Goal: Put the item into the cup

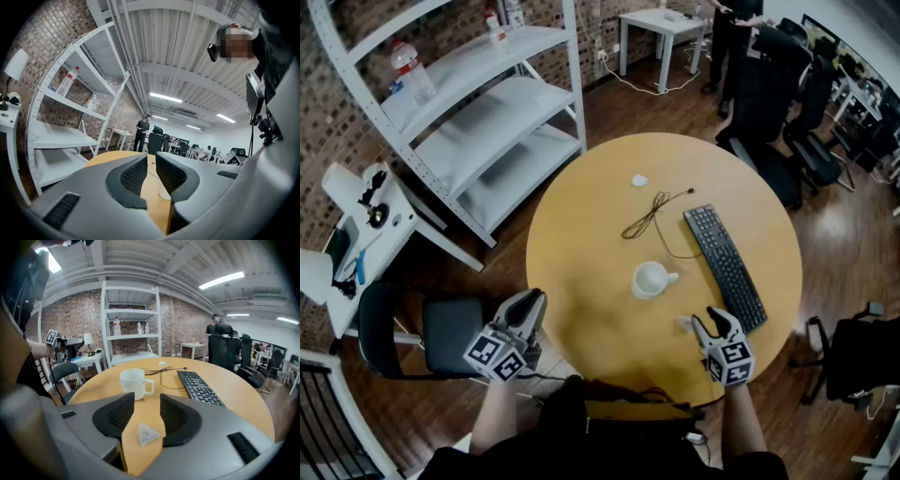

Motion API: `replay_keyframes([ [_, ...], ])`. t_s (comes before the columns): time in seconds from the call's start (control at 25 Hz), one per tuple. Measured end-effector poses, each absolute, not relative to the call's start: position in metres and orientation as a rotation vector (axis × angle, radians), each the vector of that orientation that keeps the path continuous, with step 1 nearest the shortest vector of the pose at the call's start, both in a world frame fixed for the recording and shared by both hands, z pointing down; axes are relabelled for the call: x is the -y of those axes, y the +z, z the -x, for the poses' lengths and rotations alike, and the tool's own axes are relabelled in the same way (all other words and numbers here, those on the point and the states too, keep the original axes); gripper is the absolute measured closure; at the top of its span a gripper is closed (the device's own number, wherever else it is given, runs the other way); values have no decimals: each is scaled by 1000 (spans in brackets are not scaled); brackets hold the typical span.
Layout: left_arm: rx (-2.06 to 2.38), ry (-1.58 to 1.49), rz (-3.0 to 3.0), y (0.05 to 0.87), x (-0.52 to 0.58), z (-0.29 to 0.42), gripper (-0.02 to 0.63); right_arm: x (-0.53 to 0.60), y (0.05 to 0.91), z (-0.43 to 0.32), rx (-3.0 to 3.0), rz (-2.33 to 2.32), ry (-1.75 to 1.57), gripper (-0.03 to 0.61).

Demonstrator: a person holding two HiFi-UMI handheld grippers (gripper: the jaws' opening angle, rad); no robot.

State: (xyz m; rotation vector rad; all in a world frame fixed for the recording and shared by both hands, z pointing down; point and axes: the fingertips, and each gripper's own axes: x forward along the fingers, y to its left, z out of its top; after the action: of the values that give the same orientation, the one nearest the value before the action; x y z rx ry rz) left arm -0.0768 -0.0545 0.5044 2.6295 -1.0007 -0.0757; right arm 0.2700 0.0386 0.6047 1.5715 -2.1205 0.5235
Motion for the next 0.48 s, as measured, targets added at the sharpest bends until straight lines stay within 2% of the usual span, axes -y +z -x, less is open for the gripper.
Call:
replay_keyframes([
  [0.04,1012,-69,-2627,506,56,80,557,-37,618,-267,2105,-1509,520,385],
  [0.16,1054,-57,-2615,508,60,90,555,-35,656,-260,2057,-1319,517,377],
  [0.24,1080,-51,-2597,511,59,98,555,-35,680,-256,2012,-1194,507,337],
  [0.48,1155,-27,-2531,524,47,121,555,-33,730,-255,1876,-946,461,336],
])
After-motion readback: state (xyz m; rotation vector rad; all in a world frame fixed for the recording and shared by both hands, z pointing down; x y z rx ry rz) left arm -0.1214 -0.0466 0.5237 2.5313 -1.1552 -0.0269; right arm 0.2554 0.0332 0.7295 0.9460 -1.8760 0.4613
